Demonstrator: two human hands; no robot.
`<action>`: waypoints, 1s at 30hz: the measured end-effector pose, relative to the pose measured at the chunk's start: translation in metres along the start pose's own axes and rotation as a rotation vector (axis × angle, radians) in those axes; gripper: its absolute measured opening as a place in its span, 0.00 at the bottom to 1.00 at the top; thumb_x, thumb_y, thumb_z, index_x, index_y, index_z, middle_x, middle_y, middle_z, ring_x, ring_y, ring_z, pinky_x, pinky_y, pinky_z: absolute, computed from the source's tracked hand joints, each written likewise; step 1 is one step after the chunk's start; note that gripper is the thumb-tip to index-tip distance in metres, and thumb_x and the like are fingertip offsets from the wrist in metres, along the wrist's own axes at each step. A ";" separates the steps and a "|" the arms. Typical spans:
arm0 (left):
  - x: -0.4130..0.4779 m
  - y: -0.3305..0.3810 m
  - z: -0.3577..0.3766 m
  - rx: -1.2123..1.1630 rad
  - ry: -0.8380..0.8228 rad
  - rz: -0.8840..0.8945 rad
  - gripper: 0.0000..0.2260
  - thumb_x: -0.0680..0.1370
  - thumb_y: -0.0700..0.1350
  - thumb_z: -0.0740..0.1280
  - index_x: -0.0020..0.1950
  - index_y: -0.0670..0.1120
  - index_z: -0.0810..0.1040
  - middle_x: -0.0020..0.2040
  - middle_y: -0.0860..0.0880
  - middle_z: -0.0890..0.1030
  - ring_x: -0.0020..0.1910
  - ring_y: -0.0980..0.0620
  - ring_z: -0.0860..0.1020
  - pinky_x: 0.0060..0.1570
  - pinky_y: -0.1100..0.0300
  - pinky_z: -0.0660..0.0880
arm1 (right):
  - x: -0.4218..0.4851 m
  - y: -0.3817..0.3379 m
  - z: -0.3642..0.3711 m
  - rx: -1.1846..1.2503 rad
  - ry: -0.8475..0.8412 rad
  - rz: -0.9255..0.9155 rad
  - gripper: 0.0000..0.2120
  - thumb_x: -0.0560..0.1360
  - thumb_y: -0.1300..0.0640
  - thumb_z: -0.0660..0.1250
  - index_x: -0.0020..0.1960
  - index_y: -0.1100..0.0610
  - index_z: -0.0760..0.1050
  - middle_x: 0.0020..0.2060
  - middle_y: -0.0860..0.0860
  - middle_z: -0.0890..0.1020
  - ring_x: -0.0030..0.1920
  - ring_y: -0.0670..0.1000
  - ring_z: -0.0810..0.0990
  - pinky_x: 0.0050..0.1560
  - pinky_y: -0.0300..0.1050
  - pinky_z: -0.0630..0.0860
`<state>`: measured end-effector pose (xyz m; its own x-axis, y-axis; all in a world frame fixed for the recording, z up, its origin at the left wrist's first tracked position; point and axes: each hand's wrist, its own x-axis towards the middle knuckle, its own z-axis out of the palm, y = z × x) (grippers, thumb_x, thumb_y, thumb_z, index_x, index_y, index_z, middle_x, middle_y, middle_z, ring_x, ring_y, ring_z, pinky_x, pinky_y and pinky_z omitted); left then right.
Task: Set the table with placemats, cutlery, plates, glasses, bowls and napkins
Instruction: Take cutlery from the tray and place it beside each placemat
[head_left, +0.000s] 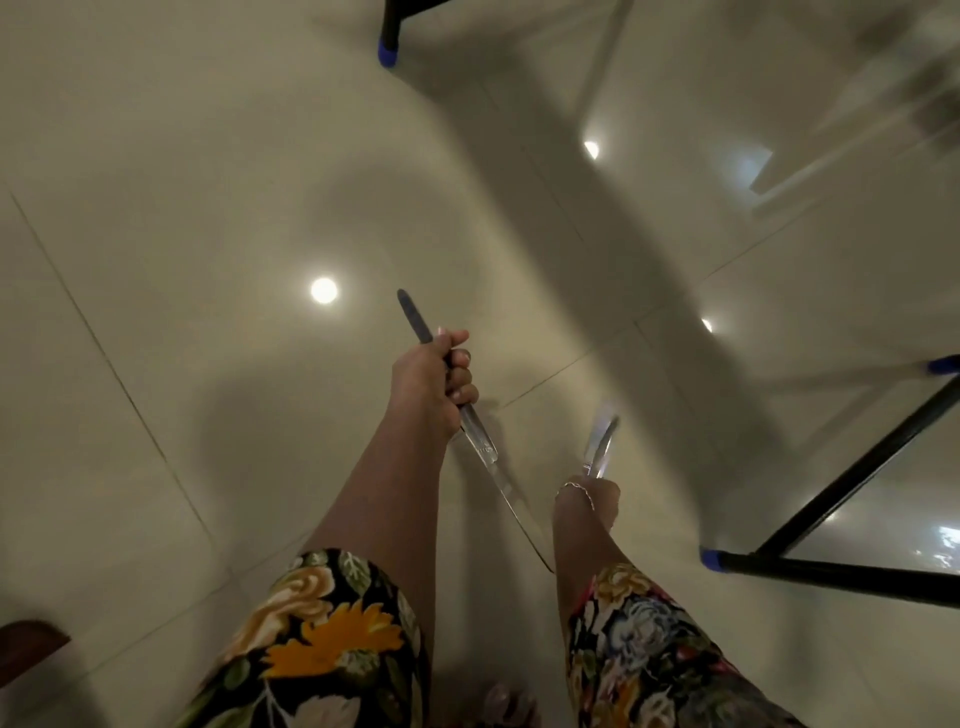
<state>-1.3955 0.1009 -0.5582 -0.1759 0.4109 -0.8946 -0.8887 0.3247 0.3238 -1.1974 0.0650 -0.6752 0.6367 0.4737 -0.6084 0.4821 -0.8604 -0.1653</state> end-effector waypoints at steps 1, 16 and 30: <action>-0.004 -0.002 -0.002 -0.012 -0.001 -0.003 0.14 0.83 0.44 0.54 0.41 0.42 0.72 0.20 0.51 0.67 0.14 0.60 0.58 0.16 0.71 0.54 | 0.000 -0.001 -0.003 0.020 -0.011 -0.003 0.12 0.75 0.57 0.63 0.53 0.65 0.75 0.50 0.61 0.81 0.52 0.61 0.79 0.53 0.51 0.76; -0.252 0.064 0.003 -0.432 0.027 0.088 0.13 0.83 0.46 0.54 0.40 0.43 0.70 0.20 0.52 0.67 0.14 0.60 0.59 0.14 0.70 0.55 | -0.271 -0.046 -0.268 0.064 -0.841 -0.516 0.07 0.78 0.64 0.58 0.42 0.58 0.69 0.34 0.54 0.72 0.33 0.47 0.72 0.30 0.33 0.70; -0.526 0.148 0.100 -0.430 -0.136 0.089 0.15 0.83 0.41 0.52 0.36 0.44 0.65 0.18 0.51 0.67 0.12 0.57 0.58 0.15 0.72 0.55 | -0.494 -0.079 -0.503 0.749 -0.833 -0.938 0.06 0.67 0.61 0.68 0.40 0.63 0.72 0.24 0.49 0.74 0.22 0.44 0.66 0.23 0.36 0.63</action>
<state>-1.3924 0.0179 -0.0091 -0.2273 0.5387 -0.8112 -0.9728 -0.0876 0.2145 -1.2470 -0.0065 0.0288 -0.3795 0.8840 -0.2728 -0.0697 -0.3214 -0.9444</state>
